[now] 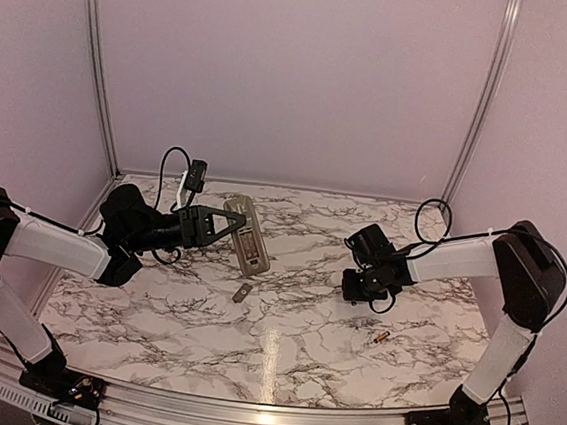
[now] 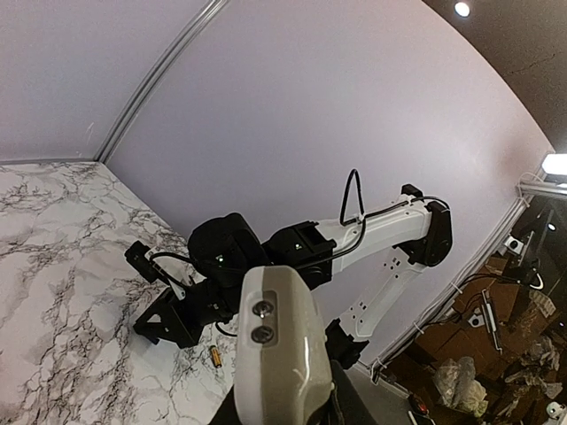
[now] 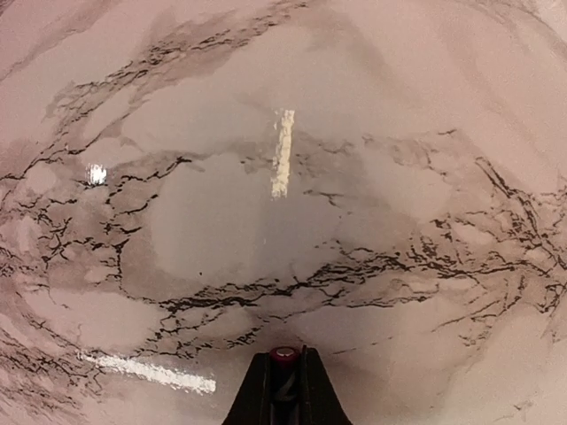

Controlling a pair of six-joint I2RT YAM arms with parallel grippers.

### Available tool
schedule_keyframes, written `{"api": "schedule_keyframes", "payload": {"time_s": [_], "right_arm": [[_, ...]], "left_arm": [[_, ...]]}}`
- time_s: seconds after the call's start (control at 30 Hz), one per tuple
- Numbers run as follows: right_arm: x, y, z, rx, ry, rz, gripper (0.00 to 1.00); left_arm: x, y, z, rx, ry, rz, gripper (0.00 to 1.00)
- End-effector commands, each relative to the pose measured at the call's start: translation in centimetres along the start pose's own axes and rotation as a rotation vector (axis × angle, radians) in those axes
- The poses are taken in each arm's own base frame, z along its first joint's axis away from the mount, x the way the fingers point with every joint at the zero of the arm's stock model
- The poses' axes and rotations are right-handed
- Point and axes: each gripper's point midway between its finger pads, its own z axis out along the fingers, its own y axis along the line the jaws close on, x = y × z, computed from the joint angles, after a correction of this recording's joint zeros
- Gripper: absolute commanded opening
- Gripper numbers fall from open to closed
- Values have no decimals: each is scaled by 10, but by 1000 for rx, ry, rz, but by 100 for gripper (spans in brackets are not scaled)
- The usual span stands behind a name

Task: Load the batteries into the remote control
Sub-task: Pick up the battery at the center of the board.

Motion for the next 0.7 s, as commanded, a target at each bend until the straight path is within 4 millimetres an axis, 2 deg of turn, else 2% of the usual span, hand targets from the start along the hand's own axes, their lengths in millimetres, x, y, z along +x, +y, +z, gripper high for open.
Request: {"api": "schedule_keyframes", "payload": {"time_s": [0.0, 0.17, 0.33, 0.5, 0.63, 0.67], "right_arm": [[71, 9, 6, -30, 240, -171, 0], [73, 29, -1, -117, 244, -249, 0], [65, 50, -21, -217, 197, -324, 0], [42, 78, -63, -319, 108, -398, 0], [21, 117, -113, -406, 41, -462, 0], [18, 126, -124, -427, 32, -475, 0]], "left_arm": [[0, 5, -3, -29, -6, 4, 0], [13, 23, -9, -92, 5, -66, 0], [31, 53, -22, -202, -2, -175, 0], [45, 77, -35, -271, -41, -288, 0], [58, 92, -40, -276, -69, -397, 0], [59, 90, -40, -247, -81, -411, 0]]}}
